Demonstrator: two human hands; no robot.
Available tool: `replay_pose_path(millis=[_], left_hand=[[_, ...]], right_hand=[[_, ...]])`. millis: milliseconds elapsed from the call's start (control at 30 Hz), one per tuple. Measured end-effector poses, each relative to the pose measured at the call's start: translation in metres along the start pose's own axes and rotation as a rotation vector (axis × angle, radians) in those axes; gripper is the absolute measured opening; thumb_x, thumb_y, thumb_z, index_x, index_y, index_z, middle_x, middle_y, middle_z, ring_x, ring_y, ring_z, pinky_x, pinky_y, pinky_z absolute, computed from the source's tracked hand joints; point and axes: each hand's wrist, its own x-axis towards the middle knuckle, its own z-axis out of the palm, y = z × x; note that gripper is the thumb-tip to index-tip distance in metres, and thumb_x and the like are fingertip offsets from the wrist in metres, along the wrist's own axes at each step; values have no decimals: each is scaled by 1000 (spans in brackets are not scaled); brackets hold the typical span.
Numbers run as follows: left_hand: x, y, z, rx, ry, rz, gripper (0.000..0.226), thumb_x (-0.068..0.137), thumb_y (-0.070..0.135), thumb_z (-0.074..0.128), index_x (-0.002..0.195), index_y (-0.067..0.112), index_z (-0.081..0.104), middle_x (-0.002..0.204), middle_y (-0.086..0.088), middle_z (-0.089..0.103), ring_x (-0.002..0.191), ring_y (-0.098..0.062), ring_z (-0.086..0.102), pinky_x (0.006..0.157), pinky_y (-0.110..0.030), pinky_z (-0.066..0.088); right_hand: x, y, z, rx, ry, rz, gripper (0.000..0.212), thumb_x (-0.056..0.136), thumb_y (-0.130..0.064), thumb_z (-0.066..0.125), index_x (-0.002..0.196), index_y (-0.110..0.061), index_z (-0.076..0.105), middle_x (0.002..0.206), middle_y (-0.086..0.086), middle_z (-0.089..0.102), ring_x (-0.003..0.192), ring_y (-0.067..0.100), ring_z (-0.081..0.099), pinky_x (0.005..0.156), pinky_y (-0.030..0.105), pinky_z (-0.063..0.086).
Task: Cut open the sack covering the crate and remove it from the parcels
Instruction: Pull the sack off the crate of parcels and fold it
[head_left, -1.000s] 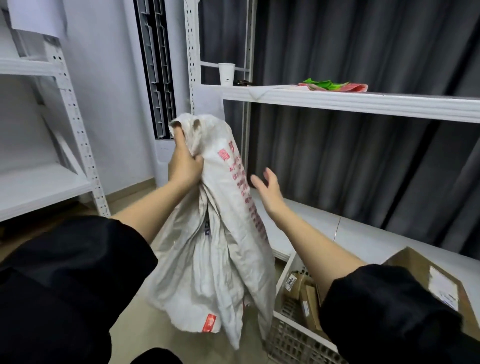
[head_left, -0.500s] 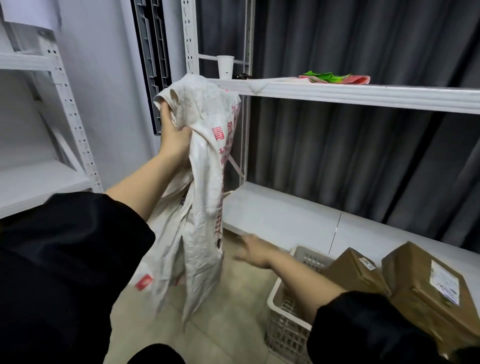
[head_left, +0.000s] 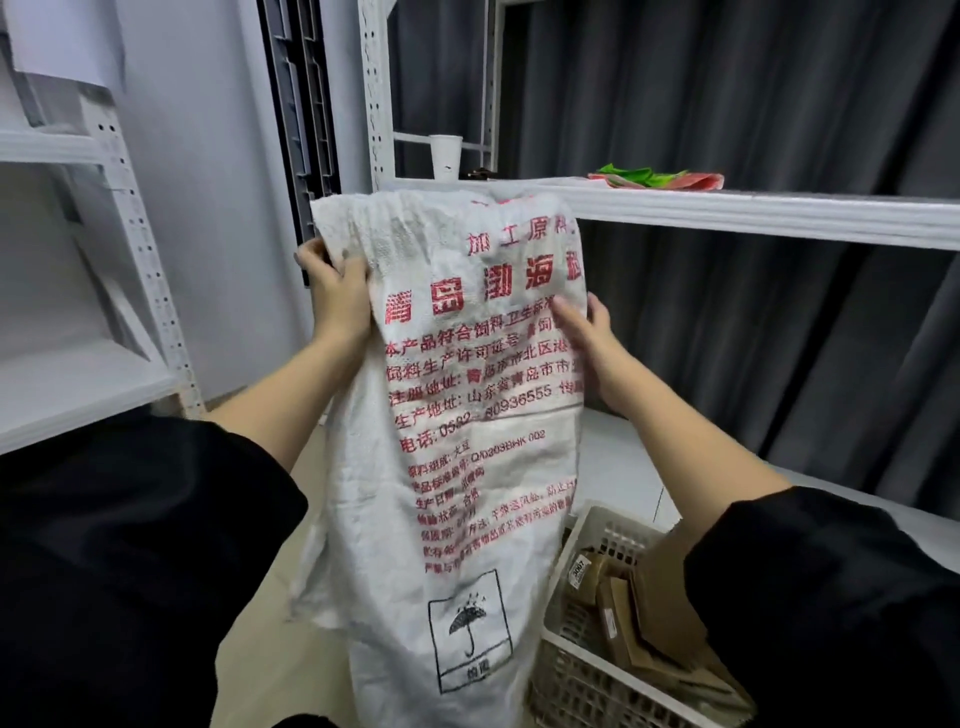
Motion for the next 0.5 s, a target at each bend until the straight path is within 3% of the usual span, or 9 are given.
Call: replay_pose_path(millis=[67, 133, 233, 300, 367, 433, 500], left_hand=[[-1, -4, 3, -52, -25, -37, 51, 93, 30, 48, 134, 11, 23, 128, -10, 51, 111, -23, 55, 94, -36, 45], [-4, -8, 5, -63, -89, -119, 63, 90, 46, 53, 139, 12, 31, 129, -7, 56, 112, -21, 58, 99, -39, 47], [-12, -10, 12, 16, -162, -116, 63, 84, 62, 51, 123, 12, 56, 116, -3, 66, 105, -20, 64, 96, -44, 51], [-17, -8, 19, 24, -144, -77, 53, 89, 55, 49, 119, 13, 57, 115, -3, 66, 105, -20, 63, 96, -43, 50], [-16, -5, 24, 19, -113, -62, 45, 94, 48, 46, 120, 14, 56, 116, -4, 65, 107, -20, 61, 97, -42, 49], [-15, -5, 26, 25, -105, -53, 38, 95, 46, 44, 113, 15, 57, 112, -4, 66, 105, -20, 62, 94, -41, 50], [-11, -5, 23, 90, -107, -13, 30, 97, 43, 43, 101, 17, 57, 99, -1, 65, 96, -19, 61, 86, -36, 50]], right_hand=[[0, -16, -10, -8, -3, -28, 106, 74, -55, 67, 152, -25, 3, 150, 10, 35, 113, 14, 52, 94, 31, 44], [-2, -39, -16, -42, -11, -123, 106, 71, -54, 69, 151, -29, 4, 156, 8, 25, 128, 19, 43, 106, 36, 38], [-5, -74, -25, -418, -68, -360, 100, 73, -41, 77, 151, -29, 15, 159, 0, 14, 139, 11, 24, 114, 32, 27], [-7, -91, -31, -821, -177, -409, 85, 75, -33, 79, 146, -26, 32, 153, -3, 29, 133, 4, 29, 115, 31, 27], [-13, -93, -32, -982, -284, -313, 76, 72, -38, 79, 137, -26, 44, 134, -7, 50, 120, 6, 49, 107, 34, 42], [-15, -83, -37, -1061, -221, -258, 75, 65, -50, 78, 129, -25, 48, 118, -7, 59, 105, 11, 59, 96, 35, 51], [-15, -75, -44, -1296, -90, -264, 58, 67, -64, 70, 108, -27, 53, 99, -8, 62, 91, 15, 61, 84, 34, 48]])
